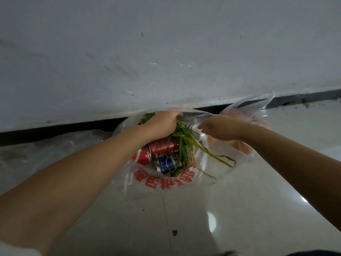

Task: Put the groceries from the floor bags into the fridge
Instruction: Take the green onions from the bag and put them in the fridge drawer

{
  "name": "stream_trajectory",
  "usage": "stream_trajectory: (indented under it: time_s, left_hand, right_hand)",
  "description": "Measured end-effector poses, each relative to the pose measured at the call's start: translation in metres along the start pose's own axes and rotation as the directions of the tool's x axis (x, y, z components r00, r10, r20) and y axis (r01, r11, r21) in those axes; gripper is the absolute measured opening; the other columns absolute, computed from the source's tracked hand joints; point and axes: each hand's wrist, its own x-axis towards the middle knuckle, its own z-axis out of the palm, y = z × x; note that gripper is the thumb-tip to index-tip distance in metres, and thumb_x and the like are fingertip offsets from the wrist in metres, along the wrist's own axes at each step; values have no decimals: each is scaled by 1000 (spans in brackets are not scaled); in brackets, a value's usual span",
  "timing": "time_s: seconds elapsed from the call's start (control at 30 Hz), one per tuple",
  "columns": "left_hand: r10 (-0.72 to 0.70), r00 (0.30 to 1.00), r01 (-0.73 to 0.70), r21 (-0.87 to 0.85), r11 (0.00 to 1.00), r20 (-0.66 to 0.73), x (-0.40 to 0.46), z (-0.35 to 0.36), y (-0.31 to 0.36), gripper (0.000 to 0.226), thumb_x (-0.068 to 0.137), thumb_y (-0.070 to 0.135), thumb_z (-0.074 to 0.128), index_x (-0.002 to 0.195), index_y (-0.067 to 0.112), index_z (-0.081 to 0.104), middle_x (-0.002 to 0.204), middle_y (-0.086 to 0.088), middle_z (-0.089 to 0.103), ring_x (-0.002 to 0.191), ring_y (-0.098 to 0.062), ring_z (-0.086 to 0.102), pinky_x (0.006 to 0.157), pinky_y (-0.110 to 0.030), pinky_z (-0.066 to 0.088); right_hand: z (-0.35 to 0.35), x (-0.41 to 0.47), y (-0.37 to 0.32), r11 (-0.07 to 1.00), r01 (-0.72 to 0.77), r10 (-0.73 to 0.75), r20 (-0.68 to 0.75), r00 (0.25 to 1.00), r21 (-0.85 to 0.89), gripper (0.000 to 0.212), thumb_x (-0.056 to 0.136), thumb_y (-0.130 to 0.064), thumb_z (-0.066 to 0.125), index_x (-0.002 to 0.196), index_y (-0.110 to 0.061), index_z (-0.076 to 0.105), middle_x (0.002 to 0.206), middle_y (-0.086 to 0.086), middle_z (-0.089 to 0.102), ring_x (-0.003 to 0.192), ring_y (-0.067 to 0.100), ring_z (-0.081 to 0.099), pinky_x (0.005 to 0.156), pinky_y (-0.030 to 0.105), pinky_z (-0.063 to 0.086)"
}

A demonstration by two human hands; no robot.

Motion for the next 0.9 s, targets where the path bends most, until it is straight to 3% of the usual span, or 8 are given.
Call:
stream_trajectory:
  time_s: [0.17,0.3,0.4,0.47,0.63,0.7,0.8,0.9]
  left_hand:
    - [245,962,-269,269,925,121,9,17,-12,34,95,11,45,119,28,62,119,3,64,107,-17,60,89,-36,51]
    - [347,923,-385,453,804,169,14,24,-18,37,96,20,48,132,27,53,121,1,59,108,-19,56,80,-28,47]
    - [315,906,-421,538,730,281,7,18,-22,47,92,35,54,137,26,44,130,1,49,116,-19,49,79,-30,45]
    - [313,906,-423,567,706,286,-1,16,-30,42,89,36,56,128,23,47,126,1,50,115,-19,50,76,-32,47]
    - [449,865,-484,608,629,225,-18,26,-48,11,78,7,66,84,11,59,86,-7,61,76,-24,59,56,-29,40]
    - [399,898,-434,513,741,184,-20,28,-51,13,83,4,58,92,12,55,88,-6,61,76,-22,58,56,-26,34]
    - [256,958,-287,359,888,131,-24,25,-46,38,93,4,41,128,16,47,110,-5,60,83,-18,53,66,-22,33]
    - [174,976,-197,179,964,134,-27,16,-35,52,94,12,39,144,23,34,101,3,52,68,-11,43,61,-21,32]
  right_hand:
    - [14,2,7,1000,-12,11,-23,1000,-13,29,92,-16,51,114,-29,66,94,-7,71,78,3,65,75,21,53]
    - [25,6,8,987,-43,33,68,997,152,26,92,-21,55,115,-28,63,81,-10,71,62,-1,67,59,14,52]
    - [30,6,12,959,-61,32,107,994,278,27,88,-19,60,115,-23,62,82,-5,73,66,2,70,59,17,54]
    - [34,4,15,919,-87,35,139,990,383,28,86,-16,63,114,-19,63,85,-1,74,72,6,71,61,19,55]
    - [46,3,20,826,-146,30,216,976,545,31,86,-15,64,117,-13,60,102,5,71,90,12,69,77,27,59]
    - [50,2,21,823,-150,36,213,976,548,33,87,-14,63,119,-12,59,105,7,70,93,13,68,81,29,58]
    - [53,0,22,812,-171,74,193,979,558,28,88,-10,60,116,-11,60,101,7,69,92,13,67,81,27,58]
    - [52,0,21,791,-186,105,170,980,583,25,89,-5,57,112,-11,62,96,4,70,87,12,68,77,24,58]
